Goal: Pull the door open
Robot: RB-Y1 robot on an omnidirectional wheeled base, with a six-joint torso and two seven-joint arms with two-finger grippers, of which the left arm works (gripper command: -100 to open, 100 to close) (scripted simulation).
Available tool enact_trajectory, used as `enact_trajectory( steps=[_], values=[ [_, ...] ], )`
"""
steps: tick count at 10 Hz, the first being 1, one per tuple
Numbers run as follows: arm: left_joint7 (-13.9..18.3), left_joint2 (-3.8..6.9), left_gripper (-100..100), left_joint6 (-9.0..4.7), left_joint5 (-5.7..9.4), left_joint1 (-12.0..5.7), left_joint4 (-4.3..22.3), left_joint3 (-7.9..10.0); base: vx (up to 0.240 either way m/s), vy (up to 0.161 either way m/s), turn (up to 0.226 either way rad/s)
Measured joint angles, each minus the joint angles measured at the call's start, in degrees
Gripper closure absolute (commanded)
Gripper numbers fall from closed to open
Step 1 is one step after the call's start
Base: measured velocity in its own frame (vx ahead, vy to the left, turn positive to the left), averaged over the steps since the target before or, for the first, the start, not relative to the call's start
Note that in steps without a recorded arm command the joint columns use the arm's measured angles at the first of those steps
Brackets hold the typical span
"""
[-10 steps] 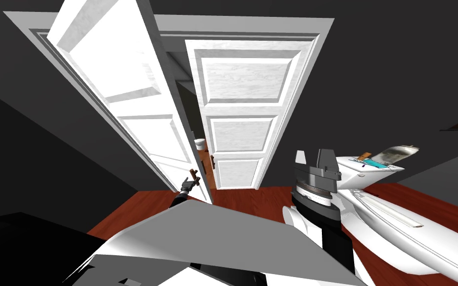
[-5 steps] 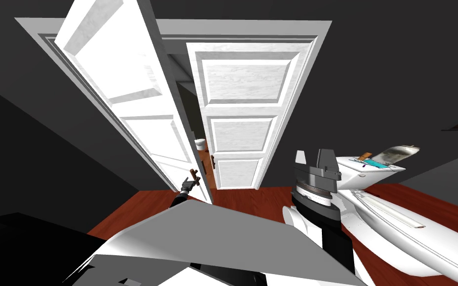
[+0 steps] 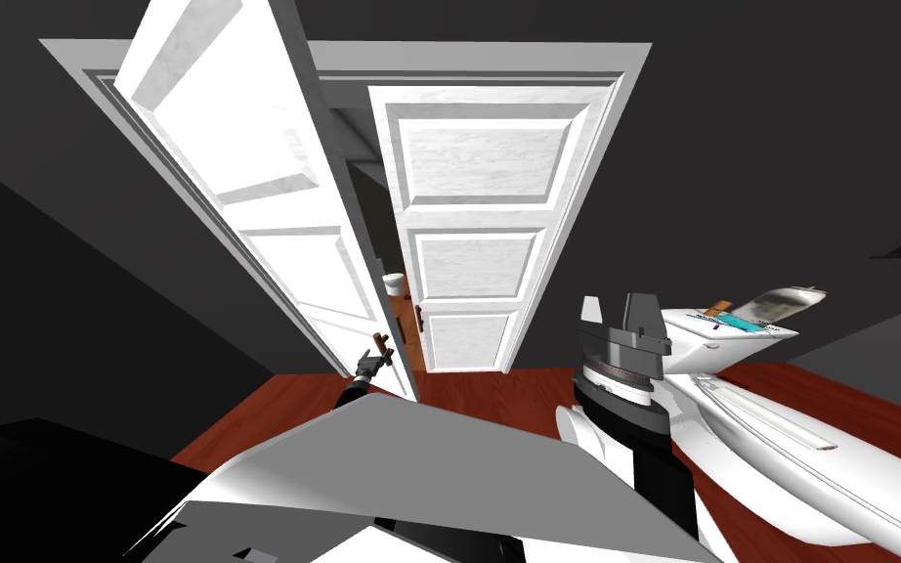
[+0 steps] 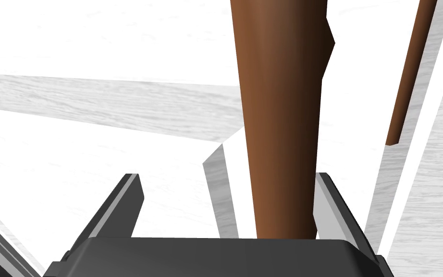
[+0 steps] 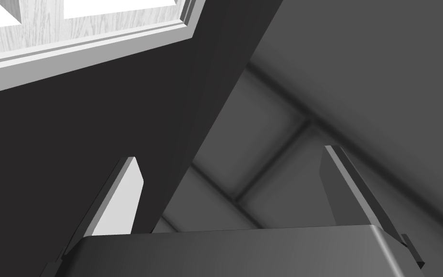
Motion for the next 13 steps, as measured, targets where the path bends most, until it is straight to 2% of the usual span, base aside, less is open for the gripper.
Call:
enact_trajectory(
  steps=[1, 2, 3, 4, 6, 8, 11, 12, 13],
  values=[
    [0.8, -0.11, 100, -1.43, -0.28, -1.77, 3.3, -0.46, -0.006, 0.008, -0.005],
    [1.5, -0.16, 100, -2.32, -0.41, -2.46, 4.8, -0.63, 0.006, 0.002, 0.006],
    [0.4, -0.29, 100, -0.82, -0.08, -0.87, 1.6, -0.06, -0.018, -0.008, -0.005],
    [0.1, 0.15, 100, 0.29, 0.01, -0.33, 0.2, -0.05, -0.133, -0.013, -0.077],
    [1.2, -0.10, 100, -1.05, -1.41, -1.70, -0.4, -2.09, -0.193, 0.050, -0.069],
    [2.4, 0.15, 100, -1.69, -3.12, -2.33, -1.3, -4.52, -0.224, 0.125, -0.031],
    [4.2, 1.04, 100, -1.78, -5.93, -2.00, -4.3, -8.33, -0.183, 0.134, -0.031],
    [5.1, 1.09, 100, -2.88, -6.84, -3.10, -3.0, -9.60, -0.139, 0.131, -0.032],
    [6.0, 1.55, 100, -3.34, -7.72, -3.31, -3.3, -10.85, -0.136, 0.129, -0.037]
  ],
)
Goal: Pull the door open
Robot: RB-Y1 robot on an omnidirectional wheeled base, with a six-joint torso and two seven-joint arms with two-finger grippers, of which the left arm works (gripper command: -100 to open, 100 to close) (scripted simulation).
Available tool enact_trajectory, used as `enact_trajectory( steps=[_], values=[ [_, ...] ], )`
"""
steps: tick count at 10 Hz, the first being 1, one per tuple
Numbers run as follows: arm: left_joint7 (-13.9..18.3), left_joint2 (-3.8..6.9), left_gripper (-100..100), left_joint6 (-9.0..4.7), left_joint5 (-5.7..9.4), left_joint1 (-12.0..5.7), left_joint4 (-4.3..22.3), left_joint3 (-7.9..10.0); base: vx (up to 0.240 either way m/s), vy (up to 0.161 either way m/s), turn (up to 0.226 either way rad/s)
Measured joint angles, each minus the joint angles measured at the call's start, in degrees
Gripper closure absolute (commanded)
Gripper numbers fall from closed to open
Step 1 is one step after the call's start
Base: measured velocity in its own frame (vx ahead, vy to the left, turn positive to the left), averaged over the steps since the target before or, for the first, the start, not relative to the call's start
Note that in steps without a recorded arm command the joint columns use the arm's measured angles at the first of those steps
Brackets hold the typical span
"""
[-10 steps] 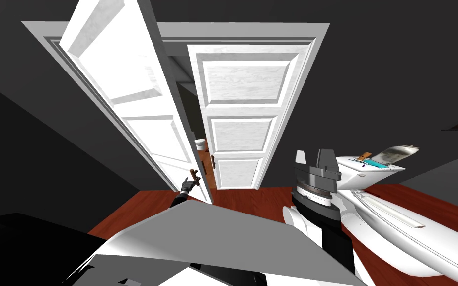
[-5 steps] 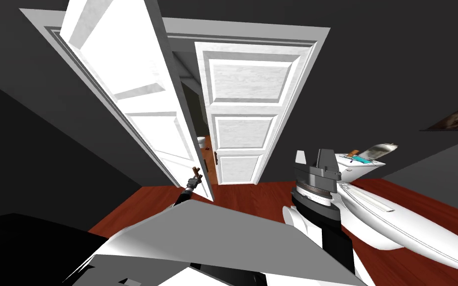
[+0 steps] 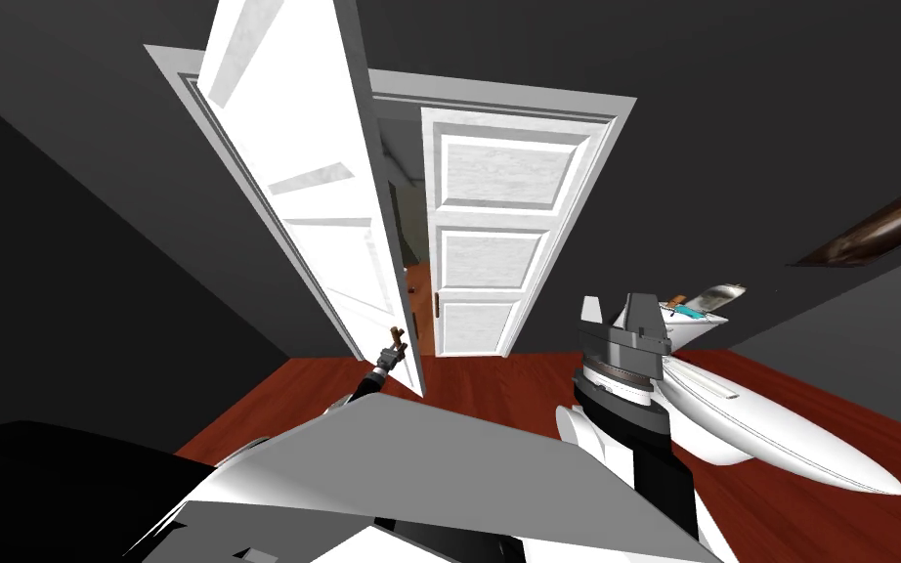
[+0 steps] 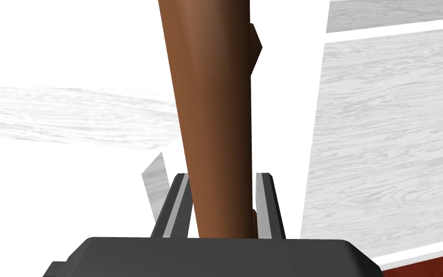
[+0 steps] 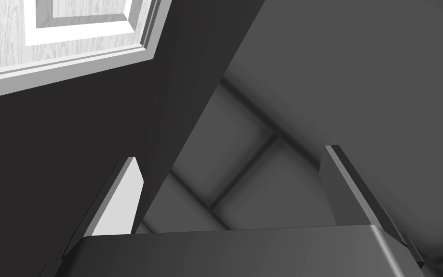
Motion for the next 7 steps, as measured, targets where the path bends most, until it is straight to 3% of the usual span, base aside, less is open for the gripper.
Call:
enact_trajectory(
  steps=[1, 2, 5, 7],
  values=[
    [0.5, 0.40, 100, 0.42, -0.64, 0.24, -1.6, -0.89, -0.138, 0.124, -0.036],
    [1.3, 0.53, 100, -0.22, -1.53, -0.91, -0.8, -2.11, -0.107, 0.139, -0.031],
    [2.5, 0.78, 100, -0.56, -3.75, -0.73, -3.4, -5.21, -0.099, 0.185, -0.048],
    [3.1, 1.22, 100, 0.08, -4.61, -0.18, -5.3, -6.58, -0.058, 0.032, -0.127]
  ],
)
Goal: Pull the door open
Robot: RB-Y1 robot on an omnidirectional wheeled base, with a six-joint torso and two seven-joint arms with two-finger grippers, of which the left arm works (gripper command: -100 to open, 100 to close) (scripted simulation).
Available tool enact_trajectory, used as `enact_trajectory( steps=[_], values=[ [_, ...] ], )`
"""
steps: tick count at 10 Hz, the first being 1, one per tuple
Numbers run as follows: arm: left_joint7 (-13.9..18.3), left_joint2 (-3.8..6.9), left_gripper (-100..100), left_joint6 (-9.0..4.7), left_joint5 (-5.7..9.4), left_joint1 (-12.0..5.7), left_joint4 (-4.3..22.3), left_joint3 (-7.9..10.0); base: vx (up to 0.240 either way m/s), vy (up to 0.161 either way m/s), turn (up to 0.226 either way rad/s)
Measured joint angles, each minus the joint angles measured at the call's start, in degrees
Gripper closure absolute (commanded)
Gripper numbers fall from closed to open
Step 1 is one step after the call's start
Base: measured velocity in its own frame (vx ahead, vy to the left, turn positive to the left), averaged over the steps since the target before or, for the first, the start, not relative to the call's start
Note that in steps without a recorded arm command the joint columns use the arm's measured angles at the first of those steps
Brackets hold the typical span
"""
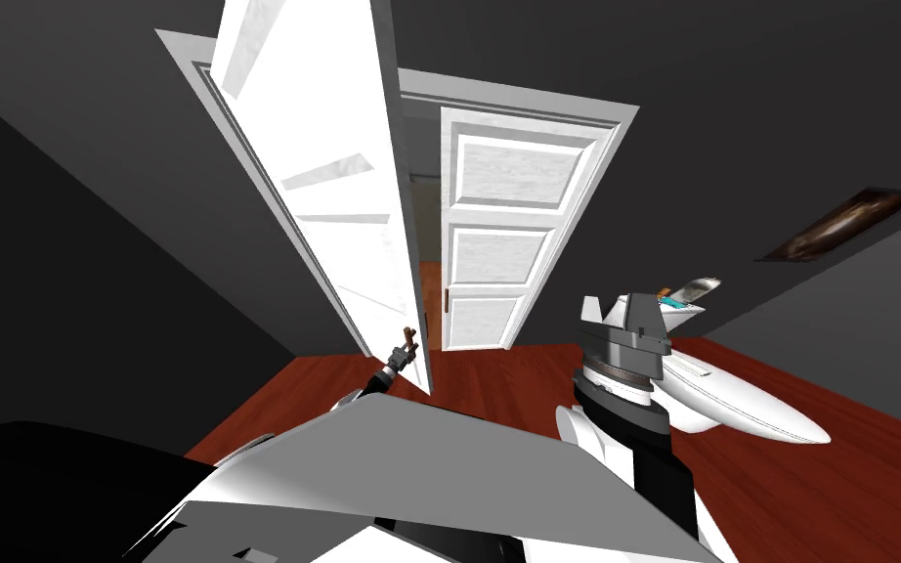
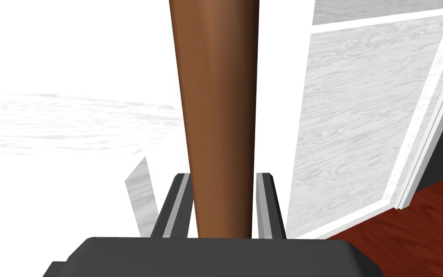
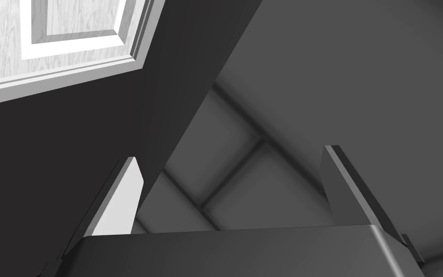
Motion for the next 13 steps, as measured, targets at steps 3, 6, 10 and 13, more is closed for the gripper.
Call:
enact_trajectory(
  steps=[3, 6, 10, 13],
  values=[
    [1.5, 1.55, 100, -2.71, 0.58, -0.35, 3.0, 0.80, -0.158, 0.001, -0.237],
    [3.5, 2.79, 100, -5.81, 0.92, -0.73, 6.6, 0.91, -0.156, 0.030, -0.216],
    [5.8, 4.24, 100, -9.95, 1.28, -0.76, 10.9, 0.96, -0.158, 0.072, -0.212],
    [7.6, 5.12, 100, -12.67, 1.39, -0.60, 13.0, 0.67, -0.181, 0.083, -0.160]
  ],
)
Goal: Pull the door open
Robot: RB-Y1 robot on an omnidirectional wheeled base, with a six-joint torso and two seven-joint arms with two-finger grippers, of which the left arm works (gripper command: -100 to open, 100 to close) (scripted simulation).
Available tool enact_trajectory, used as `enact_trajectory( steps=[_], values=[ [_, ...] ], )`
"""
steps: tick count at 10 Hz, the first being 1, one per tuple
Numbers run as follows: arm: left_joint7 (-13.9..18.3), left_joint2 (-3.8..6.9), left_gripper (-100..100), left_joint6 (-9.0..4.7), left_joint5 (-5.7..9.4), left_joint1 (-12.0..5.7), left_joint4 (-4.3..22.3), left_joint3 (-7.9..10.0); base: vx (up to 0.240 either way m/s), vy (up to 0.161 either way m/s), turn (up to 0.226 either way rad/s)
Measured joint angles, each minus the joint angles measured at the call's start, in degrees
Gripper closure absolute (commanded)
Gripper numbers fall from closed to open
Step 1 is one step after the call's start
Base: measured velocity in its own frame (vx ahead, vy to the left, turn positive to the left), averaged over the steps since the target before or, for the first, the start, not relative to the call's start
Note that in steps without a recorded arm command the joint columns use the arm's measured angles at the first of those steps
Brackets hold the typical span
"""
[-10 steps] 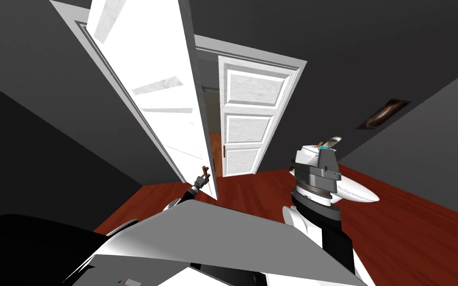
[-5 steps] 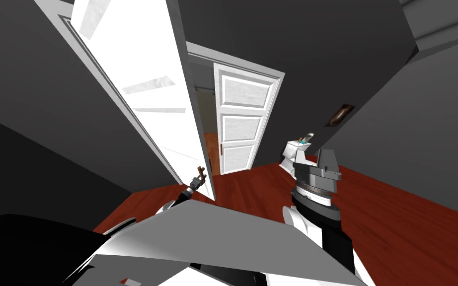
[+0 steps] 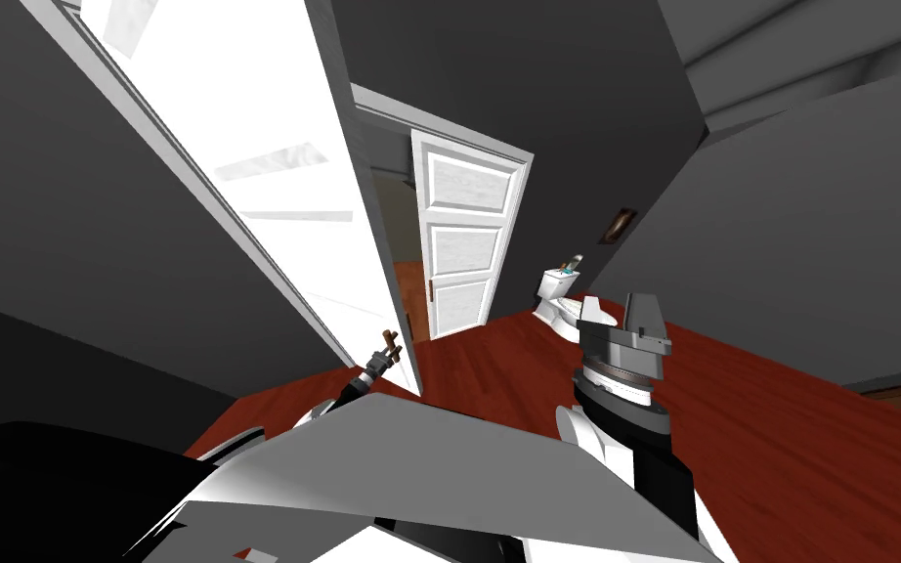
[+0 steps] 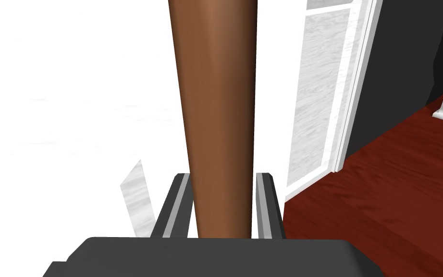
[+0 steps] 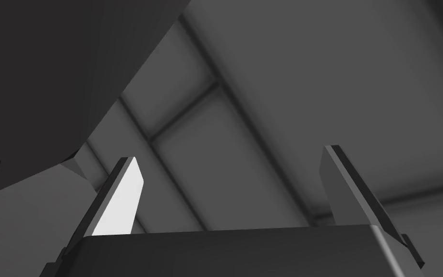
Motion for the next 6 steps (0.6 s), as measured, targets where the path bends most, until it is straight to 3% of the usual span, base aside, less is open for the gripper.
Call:
enact_trajectory(
  steps=[2, 6],
  values=[
    [0.5, 0.26, 100, -0.71, 0.00, 0.23, 0.8, -0.13, -0.106, 0.048, -0.096],
    [1.3, 0.69, 100, -2.75, -0.30, 0.04, 2.5, -0.44, -0.214, 0.098, -0.189]
  ],
)
